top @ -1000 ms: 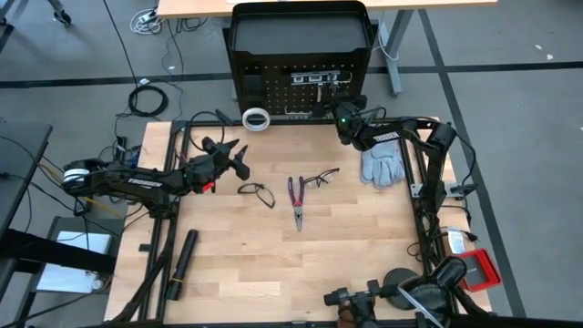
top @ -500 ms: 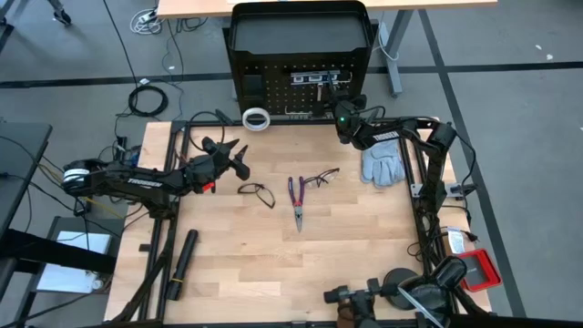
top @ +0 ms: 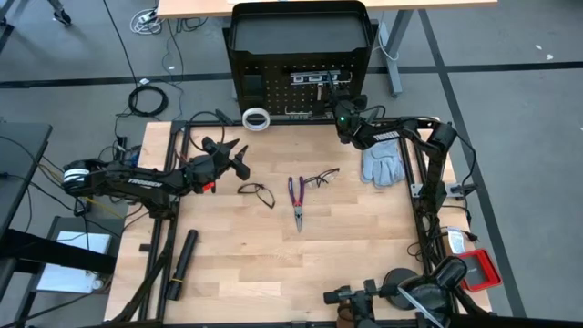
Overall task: Hang tools onto peg board
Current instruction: Unhang the silver wrench from the black pegboard
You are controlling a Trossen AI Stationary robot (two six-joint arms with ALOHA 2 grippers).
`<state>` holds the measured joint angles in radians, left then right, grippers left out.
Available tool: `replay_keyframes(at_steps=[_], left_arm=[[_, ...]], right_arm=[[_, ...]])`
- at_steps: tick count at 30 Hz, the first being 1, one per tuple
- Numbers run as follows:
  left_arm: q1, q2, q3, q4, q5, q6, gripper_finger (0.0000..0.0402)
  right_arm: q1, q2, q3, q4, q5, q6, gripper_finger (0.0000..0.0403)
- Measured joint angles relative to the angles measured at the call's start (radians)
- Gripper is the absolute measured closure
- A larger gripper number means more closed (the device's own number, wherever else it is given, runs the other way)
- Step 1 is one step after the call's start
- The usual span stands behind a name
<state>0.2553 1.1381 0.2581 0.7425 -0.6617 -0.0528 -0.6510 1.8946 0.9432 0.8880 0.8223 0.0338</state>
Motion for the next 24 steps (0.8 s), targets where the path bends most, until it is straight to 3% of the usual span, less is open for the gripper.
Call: replay_keyframes(at_steps=[11,18,24], left_arm=[[0.0,0.0,0.0,0.004,0.0,0.002,0.0224],[0.0,0.0,0.001,0.034,0.0,0.026,0.0224],[0.0,0.0,0.001,0.037,0.0,0.055,0.0224]], right_arm=[[0.003,-0.002,0.002,-0.019,-0.006,-0.016,0.0366],[0.012,-0.04,0.003,-0.12,-0.014,-0.061,0.0352],[-0.013,-0.095,0.003,-0.257,-0.116,-0.06,0.0359]])
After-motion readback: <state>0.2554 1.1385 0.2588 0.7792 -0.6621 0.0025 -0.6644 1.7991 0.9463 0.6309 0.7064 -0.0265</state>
